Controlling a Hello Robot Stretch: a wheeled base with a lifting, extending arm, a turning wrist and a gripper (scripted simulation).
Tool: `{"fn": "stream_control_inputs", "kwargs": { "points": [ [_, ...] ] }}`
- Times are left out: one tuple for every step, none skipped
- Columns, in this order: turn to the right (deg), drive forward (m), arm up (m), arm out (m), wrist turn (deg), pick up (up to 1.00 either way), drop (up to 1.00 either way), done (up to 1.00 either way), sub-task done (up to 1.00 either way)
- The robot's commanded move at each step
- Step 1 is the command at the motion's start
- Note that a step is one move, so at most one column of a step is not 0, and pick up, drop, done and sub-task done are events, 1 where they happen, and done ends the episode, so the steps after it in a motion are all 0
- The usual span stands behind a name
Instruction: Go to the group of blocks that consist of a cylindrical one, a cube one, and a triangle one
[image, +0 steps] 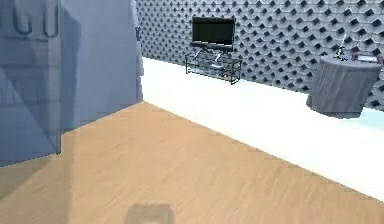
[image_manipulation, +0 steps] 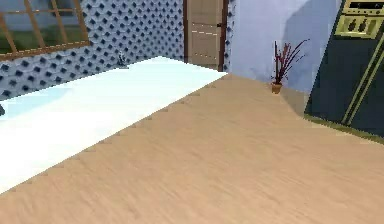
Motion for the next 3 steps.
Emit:
{"fn": "stream_control_inputs", "kwargs": {
  "points": [
    [-6.0, 0.00, 0.00, 0.00, 0.0, 0.00, 0.00, 0.00, 0.00],
    [0.0, 1.00, 0.00, 0.00, 0.0, 0.00, 0.00, 0.00, 0.00],
    [-3.0, 0.00, 0.00, 0.00, 0.0, 0.00, 0.00, 0.00, 0.00]
  ]
}}
